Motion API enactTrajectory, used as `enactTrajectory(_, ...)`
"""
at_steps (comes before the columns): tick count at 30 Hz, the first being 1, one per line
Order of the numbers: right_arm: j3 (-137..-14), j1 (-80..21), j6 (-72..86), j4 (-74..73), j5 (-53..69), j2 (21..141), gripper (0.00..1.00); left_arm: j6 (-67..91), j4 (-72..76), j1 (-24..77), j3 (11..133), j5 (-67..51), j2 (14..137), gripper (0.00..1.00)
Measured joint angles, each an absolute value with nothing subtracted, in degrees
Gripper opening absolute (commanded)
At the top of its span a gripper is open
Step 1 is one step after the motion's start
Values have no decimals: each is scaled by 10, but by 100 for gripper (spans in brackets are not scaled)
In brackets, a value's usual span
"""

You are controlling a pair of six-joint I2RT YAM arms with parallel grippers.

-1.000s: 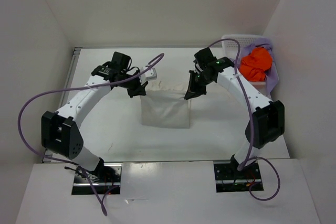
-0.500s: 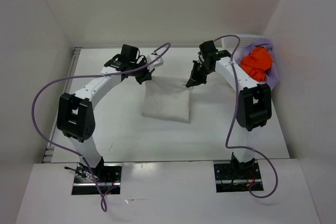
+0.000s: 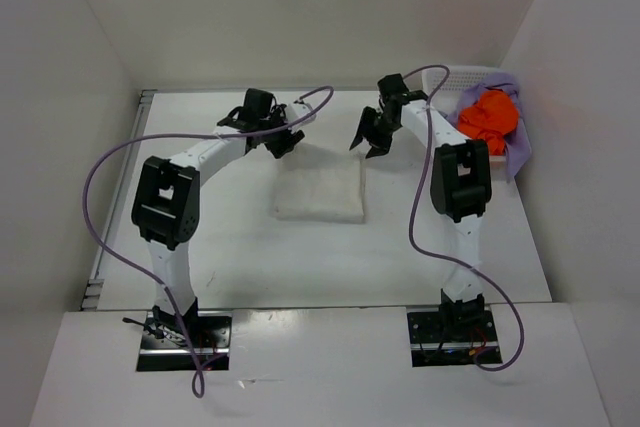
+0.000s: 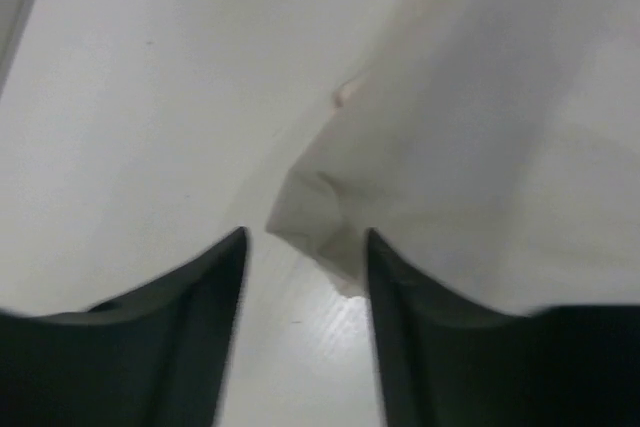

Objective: Fold and stack the t-shirts
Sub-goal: Fold the long partially folded tshirt into a neat square, then put the neatly folded tshirt into the corner of the board with the left arm

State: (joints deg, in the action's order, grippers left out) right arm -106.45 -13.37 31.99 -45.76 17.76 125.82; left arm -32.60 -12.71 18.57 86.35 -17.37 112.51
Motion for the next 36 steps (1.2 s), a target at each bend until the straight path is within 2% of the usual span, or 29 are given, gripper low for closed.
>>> enactTrajectory(1,-1075,-132,319,-457,169,1267,69,-324,-123,185,869,-162,1133,73)
enactTrajectory(3,-1097,-128,318,-455,150,1279,71,-312,-117,182,886,-139,1148,79)
enactTrajectory(4,-1108,-127,316,-454,140,1281,71,-305,-120,180,896,-130,1153,92)
enactTrajectory(5,-1119,-125,316,-454,133,1282,71,-295,-125,177,907,-123,1156,100)
enactTrajectory(9,-1151,-125,304,-451,102,1273,72,-244,-178,153,964,-121,1151,100)
enactTrajectory(12,-1108,-129,298,-441,86,1231,73,-204,-246,134,969,-156,1117,100)
enactTrajectory(17,-1002,-152,295,-438,77,1136,79,-115,-333,94,860,-314,1034,100)
enactTrajectory(21,-943,-171,295,-430,74,1070,79,-49,-361,71,829,-394,1080,100)
enactTrajectory(25,-894,-175,295,-422,69,1015,79,8,-334,76,828,-377,1128,100)
enactTrajectory(32,-837,-175,307,-418,58,946,79,53,-301,147,828,-287,1142,100)
enactTrajectory(35,-835,-175,316,-416,54,926,79,67,-302,158,843,-243,1177,92)
enactTrajectory(36,-835,-175,317,-416,51,919,78,69,-305,158,854,-235,1180,80)
